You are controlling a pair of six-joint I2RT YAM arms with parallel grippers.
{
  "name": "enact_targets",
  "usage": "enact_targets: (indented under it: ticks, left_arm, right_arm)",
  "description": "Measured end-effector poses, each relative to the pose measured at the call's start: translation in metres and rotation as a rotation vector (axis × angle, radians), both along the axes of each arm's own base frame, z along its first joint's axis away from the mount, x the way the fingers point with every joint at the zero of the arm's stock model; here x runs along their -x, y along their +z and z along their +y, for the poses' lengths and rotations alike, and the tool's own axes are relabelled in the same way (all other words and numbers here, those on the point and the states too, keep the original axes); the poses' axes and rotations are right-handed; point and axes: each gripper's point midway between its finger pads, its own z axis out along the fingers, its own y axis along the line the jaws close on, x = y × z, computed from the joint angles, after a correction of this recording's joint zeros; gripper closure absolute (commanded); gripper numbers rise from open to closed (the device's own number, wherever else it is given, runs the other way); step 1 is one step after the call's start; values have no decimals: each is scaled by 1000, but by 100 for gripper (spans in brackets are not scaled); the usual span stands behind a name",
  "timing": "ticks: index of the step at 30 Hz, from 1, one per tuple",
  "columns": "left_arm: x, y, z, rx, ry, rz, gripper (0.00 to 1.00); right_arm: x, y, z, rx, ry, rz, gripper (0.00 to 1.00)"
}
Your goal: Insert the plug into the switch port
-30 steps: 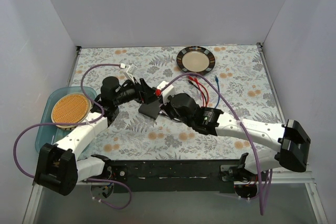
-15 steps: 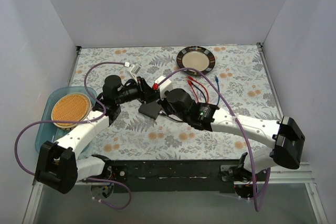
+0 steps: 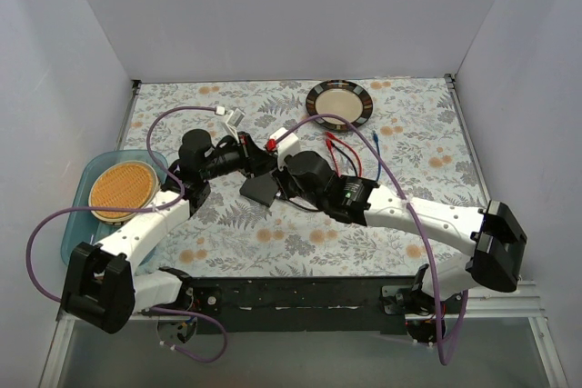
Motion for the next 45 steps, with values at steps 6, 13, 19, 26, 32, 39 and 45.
enact_targets:
  ticks: [6, 13, 19, 26, 32, 39, 45]
  left_arm:
    - [-7, 0, 4, -10, 61, 7, 100]
    - [-14, 1, 8, -3, 116, 26, 100]
    - [-15, 3, 9, 2, 132, 30, 100]
    - [-15, 5, 10, 6, 139, 27, 100]
    - [-15, 6, 10, 8, 140, 23, 100]
    - [-15, 5, 10, 4, 140, 30, 100]
    - [-14, 3, 11, 1, 141, 35, 100]
  right_arm:
    - [-1, 8, 2, -30, -14, 10, 19]
    - [9, 21, -29, -103, -60, -6, 20]
    - [9, 40, -34, -173, -79, -29, 26]
    - [7, 24, -27, -141, -72, -10, 31]
    - [6, 8, -20, -107, -63, 11, 38]
    - [4, 2, -15, -93, -59, 18, 42]
    - [2, 8, -12, -114, -58, 8, 43]
